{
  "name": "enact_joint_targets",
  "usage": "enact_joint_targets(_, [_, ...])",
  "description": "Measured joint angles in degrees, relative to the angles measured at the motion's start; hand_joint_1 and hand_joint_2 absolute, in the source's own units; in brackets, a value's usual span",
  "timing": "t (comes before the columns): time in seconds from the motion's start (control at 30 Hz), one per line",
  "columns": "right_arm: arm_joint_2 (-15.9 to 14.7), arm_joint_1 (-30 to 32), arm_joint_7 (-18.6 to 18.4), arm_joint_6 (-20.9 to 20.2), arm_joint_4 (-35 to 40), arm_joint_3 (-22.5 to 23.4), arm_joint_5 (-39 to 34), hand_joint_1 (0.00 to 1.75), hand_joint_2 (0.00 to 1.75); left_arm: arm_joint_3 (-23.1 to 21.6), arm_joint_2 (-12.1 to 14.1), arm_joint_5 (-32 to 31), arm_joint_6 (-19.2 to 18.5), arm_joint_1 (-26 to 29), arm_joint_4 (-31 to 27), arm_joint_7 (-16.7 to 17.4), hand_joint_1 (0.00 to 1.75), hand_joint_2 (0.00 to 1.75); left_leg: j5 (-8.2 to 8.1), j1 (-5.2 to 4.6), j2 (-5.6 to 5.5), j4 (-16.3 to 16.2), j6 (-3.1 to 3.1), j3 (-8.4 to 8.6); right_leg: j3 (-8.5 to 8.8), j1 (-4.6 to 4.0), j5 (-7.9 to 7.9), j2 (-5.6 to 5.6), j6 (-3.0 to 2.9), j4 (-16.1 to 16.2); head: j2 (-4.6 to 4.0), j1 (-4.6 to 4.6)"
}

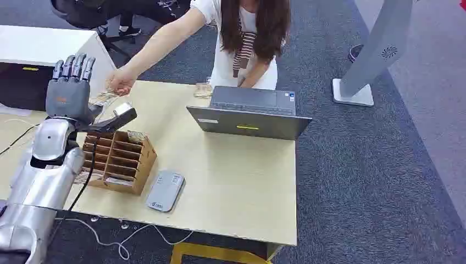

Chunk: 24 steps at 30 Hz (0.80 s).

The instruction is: Pass the card to the sensor for recognition and then transmit it.

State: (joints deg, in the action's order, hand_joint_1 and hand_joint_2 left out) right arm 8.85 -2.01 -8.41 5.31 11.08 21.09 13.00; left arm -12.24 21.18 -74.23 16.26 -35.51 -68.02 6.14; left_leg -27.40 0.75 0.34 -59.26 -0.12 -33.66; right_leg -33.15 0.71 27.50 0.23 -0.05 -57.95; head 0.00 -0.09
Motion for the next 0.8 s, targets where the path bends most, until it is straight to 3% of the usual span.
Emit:
enact_joint_targets(0.67, [0.02, -0.01, 0.07, -0.07, 0.0, 0.0, 0.17, 0.0, 1.75, -1.07, -0.2, 1.68, -0.39, 0.19, 0.0, -0.87, 1.75, 1.75, 0.0, 0.0, 0.0, 0.0, 0.0, 0.0, 0.0, 0.0, 0.0, 0.0, 0.0, 0.0, -0.02, 0.02])
enact_joint_targets(0.8, [0.09, 0.01, 0.07, -0.02, 0.0, 0.0, 0.17, 0.0, 1.75, -1.14, -0.57, 3.87, 1.12, 1.29, -0.66, -2.76, 1.75, 1.75, 0.0, 0.0, 0.01, 0.0, 0.0, 0.01, 0.0, 0.0, 0.0, 0.01, 0.0, 0.0, 0.0, 0.0])
